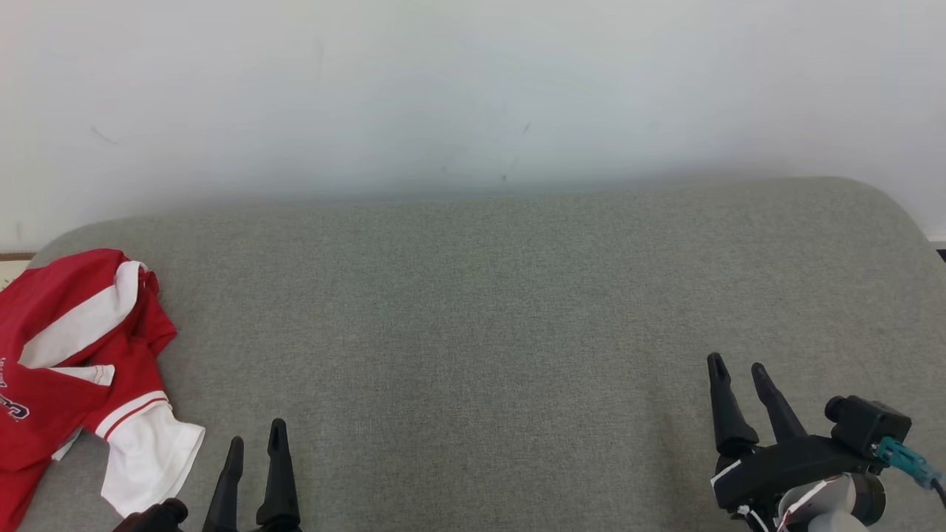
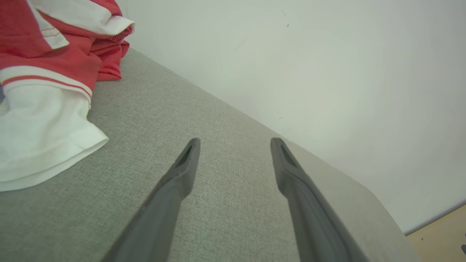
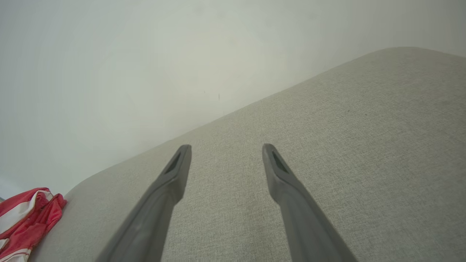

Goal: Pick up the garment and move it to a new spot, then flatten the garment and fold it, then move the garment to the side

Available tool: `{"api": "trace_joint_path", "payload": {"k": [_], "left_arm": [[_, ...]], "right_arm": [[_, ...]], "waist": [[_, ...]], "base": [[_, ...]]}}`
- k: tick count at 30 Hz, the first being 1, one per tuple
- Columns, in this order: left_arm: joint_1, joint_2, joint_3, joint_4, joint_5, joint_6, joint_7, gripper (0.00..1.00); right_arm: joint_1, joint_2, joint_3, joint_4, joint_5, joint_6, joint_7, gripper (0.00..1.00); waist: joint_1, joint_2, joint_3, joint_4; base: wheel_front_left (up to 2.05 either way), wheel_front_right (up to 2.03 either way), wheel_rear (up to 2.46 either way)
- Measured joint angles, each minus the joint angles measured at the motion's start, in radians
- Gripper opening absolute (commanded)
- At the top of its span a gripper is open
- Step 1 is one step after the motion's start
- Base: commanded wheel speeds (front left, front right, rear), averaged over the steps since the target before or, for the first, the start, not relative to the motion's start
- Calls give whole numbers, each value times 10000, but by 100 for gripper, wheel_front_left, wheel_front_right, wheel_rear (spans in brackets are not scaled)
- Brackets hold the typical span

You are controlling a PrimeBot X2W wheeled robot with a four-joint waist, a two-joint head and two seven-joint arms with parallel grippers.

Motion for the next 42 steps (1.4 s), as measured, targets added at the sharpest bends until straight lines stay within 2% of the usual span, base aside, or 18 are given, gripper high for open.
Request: {"api": "trace_joint_path", "payload": {"k": [6, 14, 23, 27, 42], "left_arm": [[260, 4, 157, -127, 1354, 173, -19, 100], [463, 10, 359, -316, 2562, 399, -31, 100], [719, 13, 700, -692, 3448, 600, -61, 100], [881, 17, 821, -834, 3847, 694, -71, 100], [1361, 19, 1198, -1204, 5198, 876, -82, 100]], "right_arm": [[138, -79, 410, -232, -669, 0, -267, 100], [324, -151, 832, -476, -1432, 0, -554, 100], [500, -221, 1258, -740, -2117, 0, -874, 100], [727, -100, 949, -865, -2406, 0, -988, 100], [1120, 198, 1030, -811, -3340, 0, -1463, 100]], "waist": [[0, 0, -49, 28], [0, 0, -84, 58], [0, 0, -182, 75], [0, 0, -222, 77], [0, 0, -365, 52]], "base": [[0, 0, 0], [0, 0, 0], [0, 0, 0], [0, 0, 0], [0, 0, 0]]}}
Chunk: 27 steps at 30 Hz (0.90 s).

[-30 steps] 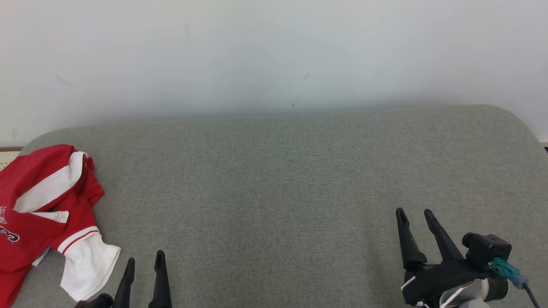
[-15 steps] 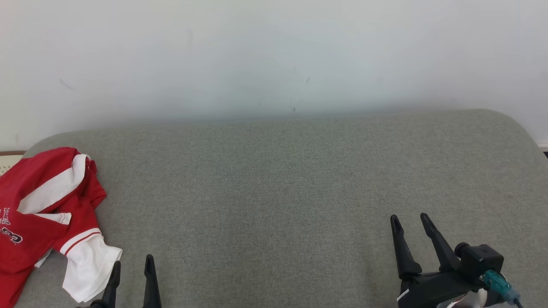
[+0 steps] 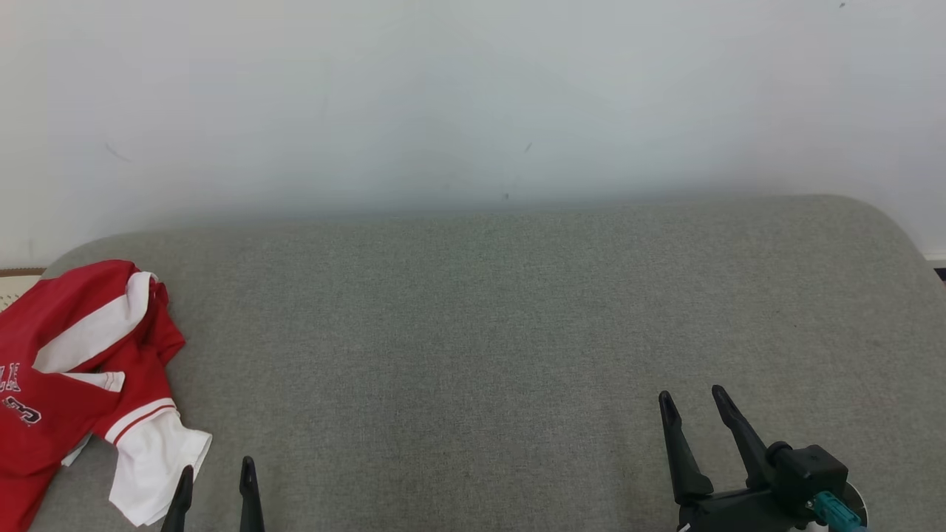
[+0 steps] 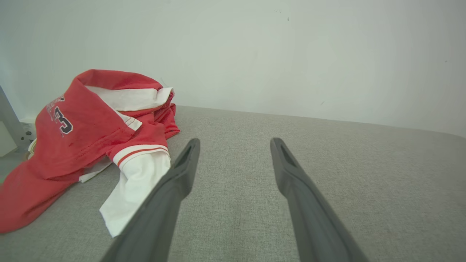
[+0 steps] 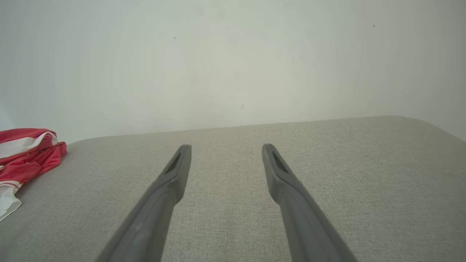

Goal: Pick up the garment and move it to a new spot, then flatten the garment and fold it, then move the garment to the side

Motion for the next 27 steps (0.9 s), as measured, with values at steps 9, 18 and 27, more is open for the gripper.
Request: {"api": "trace_joint_path", "payload": {"k": [9, 18, 27], "left_arm": [[308, 4, 205, -267, 627, 58, -4, 100], [377, 6, 272, -345, 786, 82, -6, 100], [409, 6, 276, -351, 784, 82, -6, 100]], "right_arm": [[202, 165, -171, -77, -489, 0, -213, 100], [268, 276, -309, 36, -662, 0, -290, 100], [279, 357, -403, 109, -662, 0, -278, 100]], "waist": [[-1, 0, -55, -4], [0, 0, -63, -26], [0, 0, -39, -57]], "base": [[0, 0, 0], [0, 0, 0], [0, 0, 0]]}}
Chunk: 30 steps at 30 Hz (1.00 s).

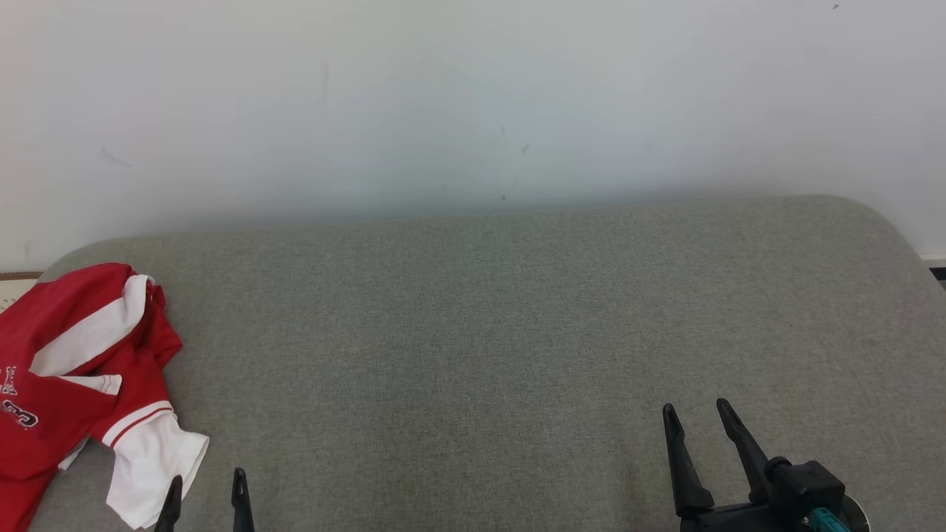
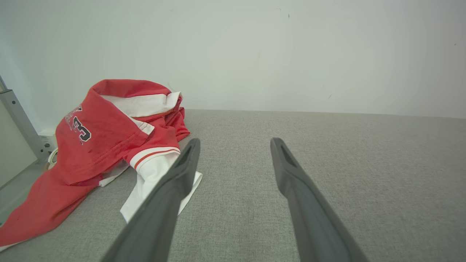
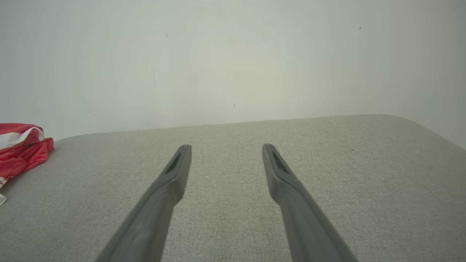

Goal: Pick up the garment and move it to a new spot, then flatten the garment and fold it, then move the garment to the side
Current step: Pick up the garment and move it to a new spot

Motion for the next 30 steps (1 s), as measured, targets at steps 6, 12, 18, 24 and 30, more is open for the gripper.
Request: {"api": "trace_joint_path", "payload": {"k": [6, 12, 18, 24, 30], "left_arm": [[-2, 0, -19, 13, -10, 6, 0, 100], [-3, 0, -36, 52, -13, 17, 0, 100], [3, 4, 4, 94, -25, 10, -27, 100], [14, 12, 67, 167, -27, 17, -27, 100], [24, 50, 75, 240, -15, 2, -27, 100]], "right_arm": [[0, 12, -15, 42, 0, 0, 2, 100], [46, 50, -54, 52, 0, 0, 2, 100], [91, 81, 4, 119, 77, 0, 2, 100], [108, 100, 35, 148, 136, 0, 2, 100], [157, 132, 63, 182, 184, 0, 0, 100]], "waist": [[0, 0, 10, 3], [0, 0, -6, 122], [0, 0, -40, 419], [0, 0, -70, 866], [0, 0, -96, 1570]], "base": [[0, 0, 0], [0, 0, 0], [0, 0, 0], [0, 0, 0], [0, 0, 0]]}}
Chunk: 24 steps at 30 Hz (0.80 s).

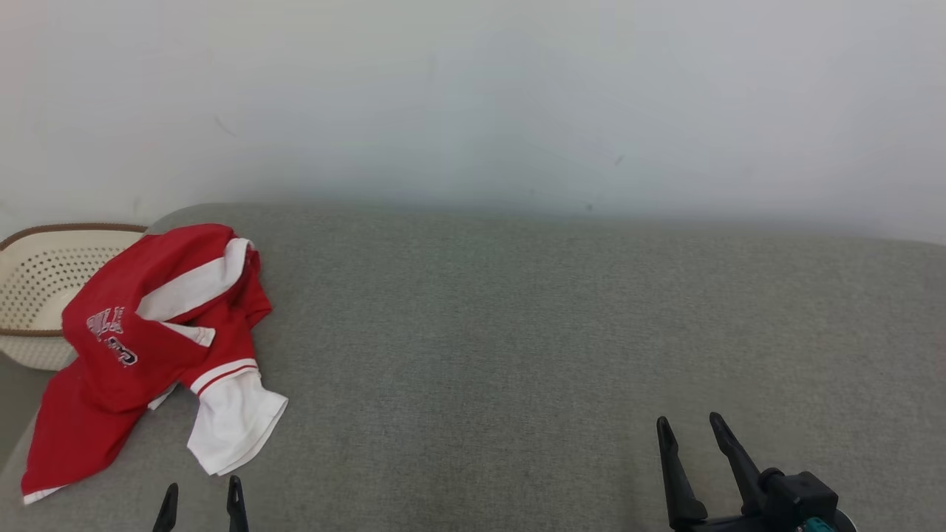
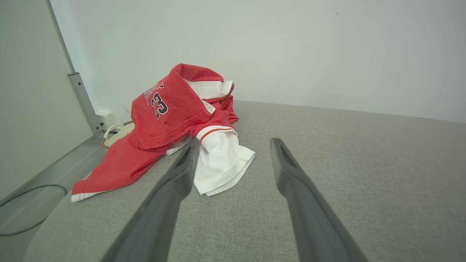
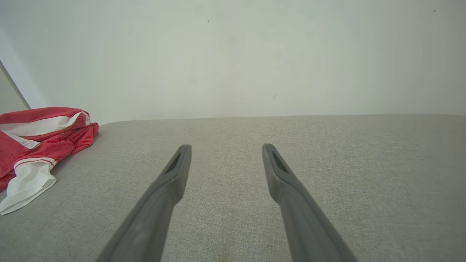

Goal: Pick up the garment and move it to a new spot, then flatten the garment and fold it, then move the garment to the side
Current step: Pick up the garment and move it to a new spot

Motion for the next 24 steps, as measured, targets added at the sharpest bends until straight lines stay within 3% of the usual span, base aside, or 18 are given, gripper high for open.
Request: {"api": "trace_joint_path", "payload": {"k": [24], "left_arm": [[137, 282, 159, 50, -19, -6, 0, 100]], "right_arm": [[58, 192, 270, 245, 174, 0, -12, 100]], "waist": [[0, 0, -252, 2619]], "base": [[0, 0, 0]]}}
